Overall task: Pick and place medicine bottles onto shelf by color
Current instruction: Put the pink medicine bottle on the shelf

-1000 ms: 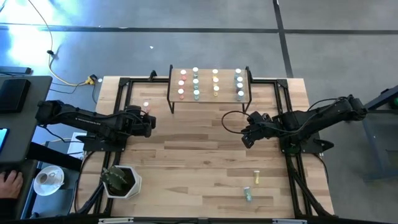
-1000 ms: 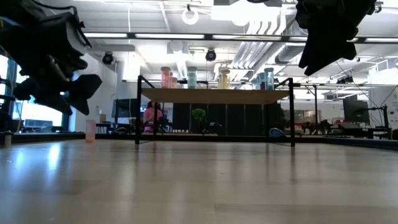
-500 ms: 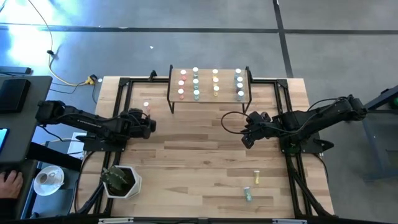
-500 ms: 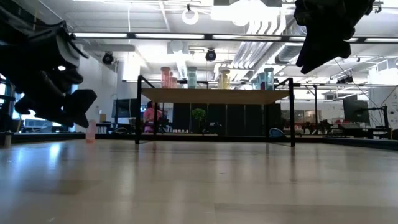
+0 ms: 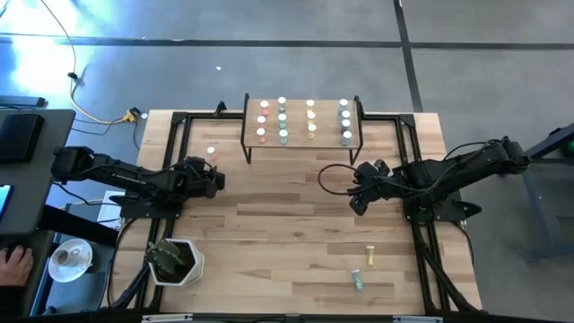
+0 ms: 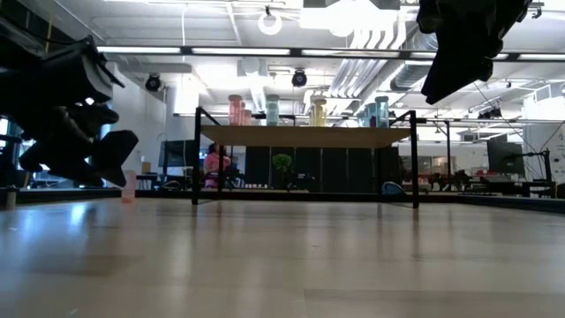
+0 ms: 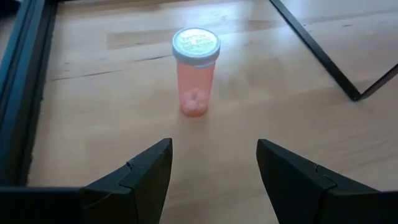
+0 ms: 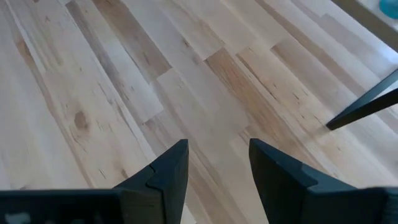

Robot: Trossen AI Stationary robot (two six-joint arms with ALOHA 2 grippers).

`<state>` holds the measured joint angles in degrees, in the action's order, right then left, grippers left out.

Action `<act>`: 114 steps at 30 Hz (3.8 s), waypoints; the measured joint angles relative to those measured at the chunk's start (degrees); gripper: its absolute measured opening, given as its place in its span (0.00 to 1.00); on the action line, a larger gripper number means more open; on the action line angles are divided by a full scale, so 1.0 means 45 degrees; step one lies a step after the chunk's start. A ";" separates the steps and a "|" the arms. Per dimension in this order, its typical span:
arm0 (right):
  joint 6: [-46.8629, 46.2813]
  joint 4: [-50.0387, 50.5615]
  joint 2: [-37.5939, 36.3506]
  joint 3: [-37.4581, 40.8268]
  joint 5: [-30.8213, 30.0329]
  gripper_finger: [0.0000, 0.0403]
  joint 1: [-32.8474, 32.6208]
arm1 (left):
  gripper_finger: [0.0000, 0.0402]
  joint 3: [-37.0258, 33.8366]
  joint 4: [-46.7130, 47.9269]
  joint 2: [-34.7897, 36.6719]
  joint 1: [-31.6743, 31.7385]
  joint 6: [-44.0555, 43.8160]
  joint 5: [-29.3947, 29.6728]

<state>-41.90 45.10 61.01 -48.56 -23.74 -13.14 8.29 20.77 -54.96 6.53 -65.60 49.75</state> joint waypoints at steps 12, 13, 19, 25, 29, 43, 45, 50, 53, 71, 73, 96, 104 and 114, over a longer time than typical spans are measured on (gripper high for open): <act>0.0327 -0.0043 0.0000 0.0000 0.0041 0.40 0.0694 | 0.56 0.0000 -0.1266 0.0000 0.1870 0.1449 -0.1013; 0.0324 -0.0041 0.0000 0.0000 0.0067 0.40 0.0732 | 0.56 0.0000 -0.1286 0.0000 0.1980 0.1561 -0.1015; 0.0245 -0.0162 0.0000 0.0000 0.0437 0.40 0.0930 | 0.56 0.0000 -0.2087 0.0000 0.2473 0.2871 -0.1066; 0.0085 -0.0607 0.0000 0.0000 0.0634 0.40 0.1009 | 0.56 0.0000 -0.2320 -0.0042 0.3173 0.3531 -0.1423; 0.0085 -0.0774 0.0000 0.0000 0.0648 0.40 0.1009 | 0.56 0.0000 -0.2589 -0.0155 0.3641 0.3705 -0.1757; 0.0085 -0.1063 0.0000 0.0000 0.0648 0.40 0.1009 | 0.56 0.0005 -0.4282 -0.1713 0.4914 0.4657 -0.2341; 0.0085 -0.1126 0.0000 0.0000 0.0653 0.40 0.1009 | 0.56 0.0005 -0.4674 -0.2001 0.4982 0.4834 -0.2348; 0.0090 -0.1345 0.0000 0.0000 0.0993 0.40 0.1009 | 0.56 0.0006 -0.5152 -0.2591 0.4987 0.4964 -0.2337; 0.0085 -0.1443 0.0000 -0.0002 0.1178 0.40 0.1009 | 0.56 0.0006 -0.5309 -0.2994 0.4987 0.4956 -0.2288; 0.0092 -0.1470 0.0000 0.0000 0.1178 0.40 0.1009 | 0.48 0.0034 -0.6474 -0.4396 0.4977 0.4961 -0.1957; 0.0090 -0.1471 0.0000 0.0000 0.1178 0.40 0.1009 | 0.45 0.0034 -0.6504 -0.4396 0.4977 0.5096 -0.1966; 0.0085 -0.1486 0.0000 -0.0005 0.1178 0.40 0.1009 | 0.22 0.0019 -0.6552 -0.4405 0.4977 0.5632 -0.1903; 0.0085 -0.1498 0.0000 -0.0005 0.1178 0.40 0.1009 | 0.22 0.0010 -0.6577 -0.4405 0.4939 0.5907 -0.1889; 0.1467 -0.3282 0.0000 -0.0005 0.0956 0.40 0.1009 | 0.22 0.0000 -0.6579 -0.3750 0.4947 0.6741 -0.3285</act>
<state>-35.30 30.33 61.01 -48.58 -19.44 -8.60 8.29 -8.83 -71.83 28.79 -35.27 34.97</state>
